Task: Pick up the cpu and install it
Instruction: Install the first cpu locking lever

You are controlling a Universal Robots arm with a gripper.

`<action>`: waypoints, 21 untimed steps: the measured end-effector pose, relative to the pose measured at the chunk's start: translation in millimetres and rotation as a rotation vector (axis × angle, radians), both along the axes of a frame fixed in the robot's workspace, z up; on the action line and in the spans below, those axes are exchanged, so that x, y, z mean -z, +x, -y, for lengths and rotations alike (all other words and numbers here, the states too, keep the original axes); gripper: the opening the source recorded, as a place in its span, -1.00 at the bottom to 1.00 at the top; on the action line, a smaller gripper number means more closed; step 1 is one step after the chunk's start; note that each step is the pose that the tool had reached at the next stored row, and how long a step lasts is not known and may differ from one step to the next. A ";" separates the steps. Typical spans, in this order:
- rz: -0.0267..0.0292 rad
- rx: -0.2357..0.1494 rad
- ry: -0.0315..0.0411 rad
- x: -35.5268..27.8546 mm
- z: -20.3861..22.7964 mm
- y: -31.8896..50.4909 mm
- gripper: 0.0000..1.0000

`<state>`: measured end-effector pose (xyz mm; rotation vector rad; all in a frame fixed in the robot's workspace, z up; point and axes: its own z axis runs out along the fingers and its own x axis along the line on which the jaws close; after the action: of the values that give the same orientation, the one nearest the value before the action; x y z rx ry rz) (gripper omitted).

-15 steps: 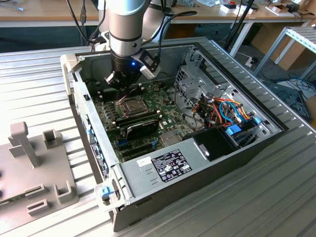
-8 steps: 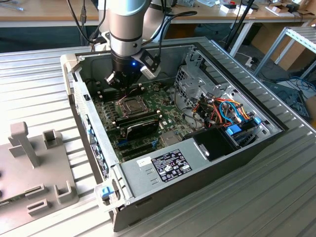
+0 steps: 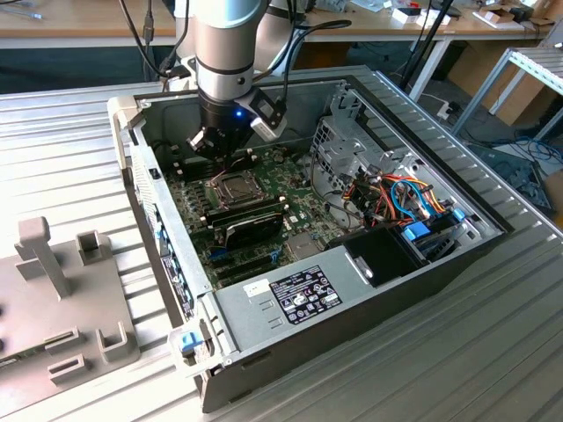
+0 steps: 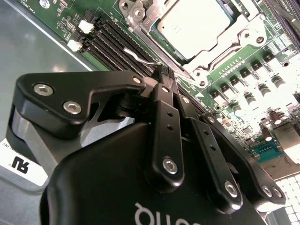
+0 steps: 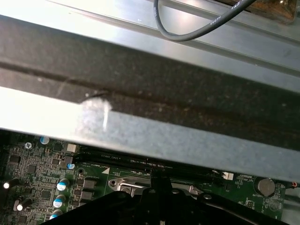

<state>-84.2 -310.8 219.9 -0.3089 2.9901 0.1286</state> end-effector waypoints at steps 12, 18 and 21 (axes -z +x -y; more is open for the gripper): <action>-0.0001 0.000 -0.0001 1.9 0.0 2.0 -0.79; 0.0000 0.000 0.0000 2.0 0.0 2.5 -0.79; 0.0000 0.000 0.0001 2.6 -0.1 2.8 -0.79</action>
<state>-81.4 -310.7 217.2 -0.3089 2.9901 0.1287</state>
